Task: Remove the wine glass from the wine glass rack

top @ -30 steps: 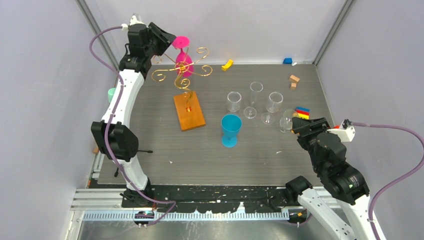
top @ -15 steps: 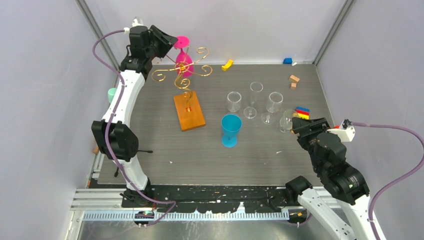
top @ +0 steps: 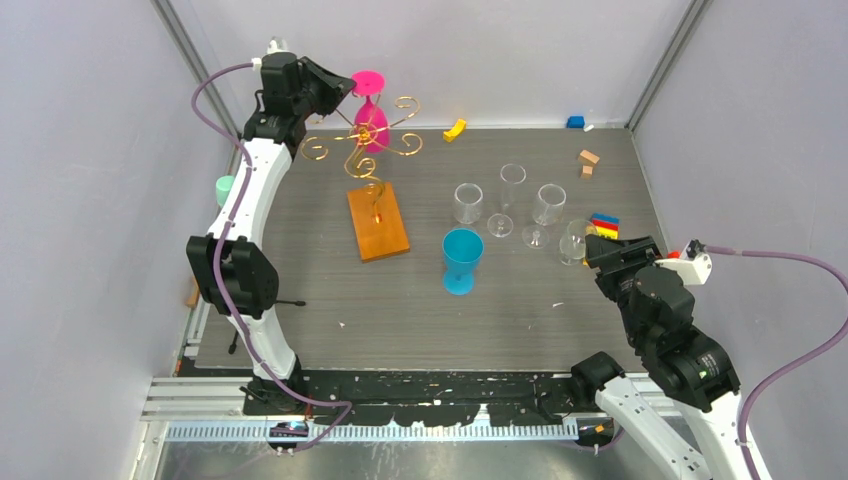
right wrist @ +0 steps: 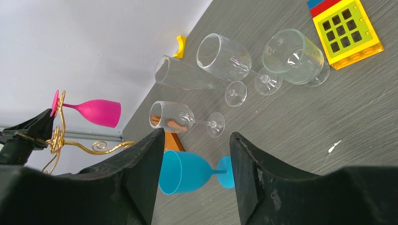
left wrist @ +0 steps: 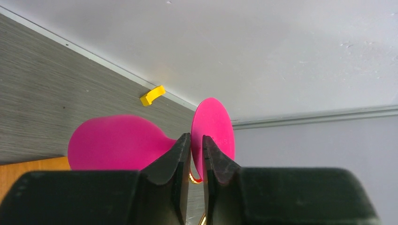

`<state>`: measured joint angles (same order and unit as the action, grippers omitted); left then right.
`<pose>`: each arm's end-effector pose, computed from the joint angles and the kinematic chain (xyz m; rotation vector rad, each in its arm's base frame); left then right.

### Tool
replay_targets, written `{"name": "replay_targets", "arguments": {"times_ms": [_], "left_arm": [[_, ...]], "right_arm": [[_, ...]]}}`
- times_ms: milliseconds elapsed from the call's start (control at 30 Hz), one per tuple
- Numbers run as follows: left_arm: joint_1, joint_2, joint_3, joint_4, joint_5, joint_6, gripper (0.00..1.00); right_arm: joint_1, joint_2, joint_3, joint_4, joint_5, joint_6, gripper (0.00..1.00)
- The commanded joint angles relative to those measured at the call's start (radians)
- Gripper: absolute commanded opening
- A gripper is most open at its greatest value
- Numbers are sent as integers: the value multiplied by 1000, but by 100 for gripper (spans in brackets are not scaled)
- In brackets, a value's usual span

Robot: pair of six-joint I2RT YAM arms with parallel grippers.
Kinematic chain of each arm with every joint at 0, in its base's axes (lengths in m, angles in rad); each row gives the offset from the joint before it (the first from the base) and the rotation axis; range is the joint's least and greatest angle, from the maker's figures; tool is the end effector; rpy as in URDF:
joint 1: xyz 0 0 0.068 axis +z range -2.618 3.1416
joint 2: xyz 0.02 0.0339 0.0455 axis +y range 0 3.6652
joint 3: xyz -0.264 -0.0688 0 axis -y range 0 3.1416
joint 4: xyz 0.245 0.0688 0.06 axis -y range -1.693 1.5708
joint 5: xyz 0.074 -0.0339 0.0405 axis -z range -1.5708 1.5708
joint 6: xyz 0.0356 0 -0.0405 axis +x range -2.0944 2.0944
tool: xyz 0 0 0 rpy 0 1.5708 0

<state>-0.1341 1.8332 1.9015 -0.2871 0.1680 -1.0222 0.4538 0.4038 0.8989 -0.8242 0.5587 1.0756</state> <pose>0.4306 -0.0641 0.4214 -0.6971 1.7626 -0.9623 0.0648 0.0106 0.3528 0.9242 1.6397 0.5313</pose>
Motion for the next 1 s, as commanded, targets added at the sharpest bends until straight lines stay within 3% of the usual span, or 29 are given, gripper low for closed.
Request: {"name": "replay_targets", "arguments": {"times_ms": [0,133,533,967], "left_arm": [[5,-8,22,61,15,8,13],[6,-19,12,70,11,15,0],[10,-68,-79,251,94,-86,0],[16,-143,-124,229,125,-84,0]], "right_arm": [[-1,-9,4,25,30,-4,58],[-1,-7,2,26,30,-2,58],[-1,-7,0,25,28,1,59],[-1,-4,1,25,22,4,58]]}}
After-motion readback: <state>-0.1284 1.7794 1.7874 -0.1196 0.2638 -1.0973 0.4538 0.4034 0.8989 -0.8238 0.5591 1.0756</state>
